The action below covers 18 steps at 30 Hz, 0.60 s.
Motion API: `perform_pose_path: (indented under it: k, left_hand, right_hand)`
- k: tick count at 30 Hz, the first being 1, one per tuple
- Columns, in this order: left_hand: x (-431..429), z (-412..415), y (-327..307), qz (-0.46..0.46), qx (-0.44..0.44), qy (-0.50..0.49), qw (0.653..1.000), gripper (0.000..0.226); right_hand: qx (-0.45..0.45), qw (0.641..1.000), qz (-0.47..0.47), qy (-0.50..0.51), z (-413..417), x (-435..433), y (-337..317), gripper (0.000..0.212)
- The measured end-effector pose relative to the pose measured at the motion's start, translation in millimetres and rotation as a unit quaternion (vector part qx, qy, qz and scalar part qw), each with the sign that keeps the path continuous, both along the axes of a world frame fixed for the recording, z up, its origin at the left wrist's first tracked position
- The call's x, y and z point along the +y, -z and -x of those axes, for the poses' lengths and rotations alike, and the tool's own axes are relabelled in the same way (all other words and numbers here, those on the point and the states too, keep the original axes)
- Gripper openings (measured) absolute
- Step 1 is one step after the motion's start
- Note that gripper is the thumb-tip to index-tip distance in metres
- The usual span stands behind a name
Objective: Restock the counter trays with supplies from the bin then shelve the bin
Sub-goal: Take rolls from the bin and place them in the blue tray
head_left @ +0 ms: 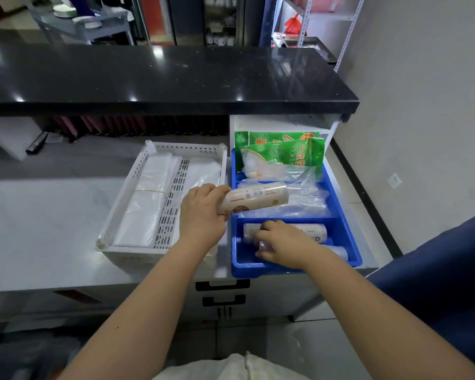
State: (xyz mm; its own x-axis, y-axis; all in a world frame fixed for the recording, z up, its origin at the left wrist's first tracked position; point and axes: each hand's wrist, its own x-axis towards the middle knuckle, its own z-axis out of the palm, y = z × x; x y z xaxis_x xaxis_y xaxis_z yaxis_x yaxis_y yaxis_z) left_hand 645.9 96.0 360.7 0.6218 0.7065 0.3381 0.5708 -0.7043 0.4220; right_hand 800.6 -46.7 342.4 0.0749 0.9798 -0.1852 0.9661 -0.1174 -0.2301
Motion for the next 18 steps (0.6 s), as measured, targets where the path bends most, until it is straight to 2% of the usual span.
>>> perform_pose_path:
  k: [3,8,12,15,18]
  left_hand:
    - [2.8,-1.2,-3.5,-0.001,-0.006,0.0,1.0,0.056]
    - [2.1,-7.5,-11.5,-0.015,-0.021,0.001,1.0,0.055]
    - [0.5,-10.3,-16.3,-0.023,-0.026,-0.002,0.999,0.055]
    - [-0.4,-7.7,-16.2,-0.017,-0.017,-0.011,1.0,0.056]
    - [-1.9,-1.2,-12.2,-0.005,-0.007,-0.019,1.0,0.055]
  right_hand:
    - [0.001,1.0,-0.014,0.017,-8.1,-7.6,-12.7,0.035]
    - [-0.013,0.998,-0.031,0.052,-19.0,-20.5,-21.8,0.061]
    - [0.034,0.994,-0.043,0.099,-20.0,-35.7,-14.0,0.081]
    - [0.071,0.983,-0.067,0.155,-16.8,-39.3,-8.6,0.079]
    - [0.027,0.986,-0.097,0.134,-11.4,-41.3,-8.7,0.066]
